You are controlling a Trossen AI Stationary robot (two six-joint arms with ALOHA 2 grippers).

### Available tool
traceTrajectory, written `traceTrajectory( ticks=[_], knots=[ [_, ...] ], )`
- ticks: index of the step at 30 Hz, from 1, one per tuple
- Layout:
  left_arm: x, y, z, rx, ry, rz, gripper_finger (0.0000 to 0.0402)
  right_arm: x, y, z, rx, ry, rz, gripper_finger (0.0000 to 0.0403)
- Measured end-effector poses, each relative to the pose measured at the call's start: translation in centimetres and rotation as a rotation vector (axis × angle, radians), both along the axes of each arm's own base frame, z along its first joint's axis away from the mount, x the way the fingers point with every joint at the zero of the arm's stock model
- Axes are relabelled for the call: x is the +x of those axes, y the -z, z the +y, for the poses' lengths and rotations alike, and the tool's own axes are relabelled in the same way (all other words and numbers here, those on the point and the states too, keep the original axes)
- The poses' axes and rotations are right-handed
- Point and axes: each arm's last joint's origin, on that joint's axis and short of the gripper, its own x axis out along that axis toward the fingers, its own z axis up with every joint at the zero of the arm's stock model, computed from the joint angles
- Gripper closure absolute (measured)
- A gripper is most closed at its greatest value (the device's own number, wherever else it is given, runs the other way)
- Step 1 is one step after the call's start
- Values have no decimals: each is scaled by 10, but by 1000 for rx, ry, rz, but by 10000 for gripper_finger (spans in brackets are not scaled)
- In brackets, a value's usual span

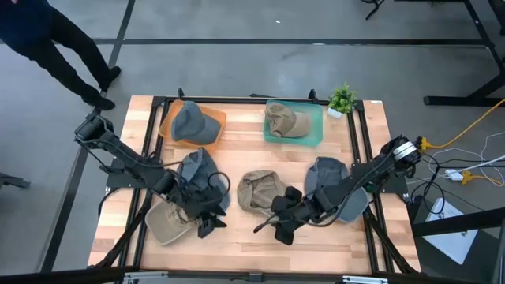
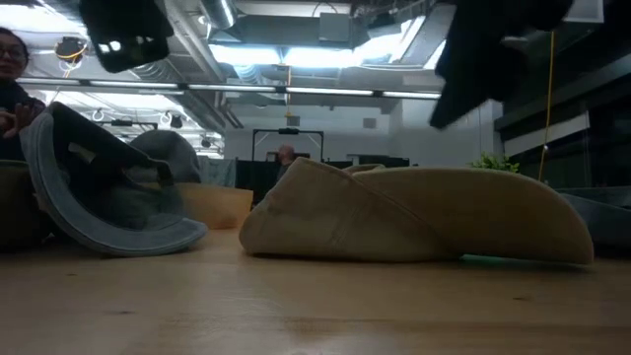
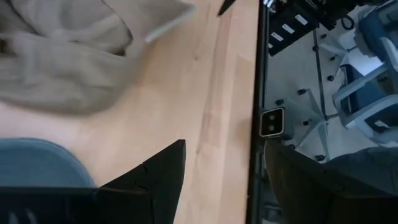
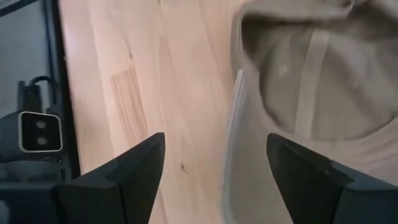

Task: Pick & Place hat
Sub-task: Put the right brown cap into the green bin

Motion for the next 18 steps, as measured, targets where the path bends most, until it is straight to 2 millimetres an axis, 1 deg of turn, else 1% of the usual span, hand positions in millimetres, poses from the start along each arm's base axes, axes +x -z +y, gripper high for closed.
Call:
traceTrajectory(
  ticks=[4, 8, 12, 18],
  knots=[
    [-2, 7, -16, -8, 7, 5, 190, 4, 18, 8, -4, -2, 39, 138],
    [-6, 13, -26, 0, 42, 26, 190, 6, 33, 9, -28, 6, 89, 164],
    [-8, 14, -30, 0, 50, 29, 190, 9, 40, 3, -44, 28, 124, 191],
    [-8, 14, -30, 17, 28, 16, 190, 13, 40, -6, -34, 71, 130, 223]
  ],
)
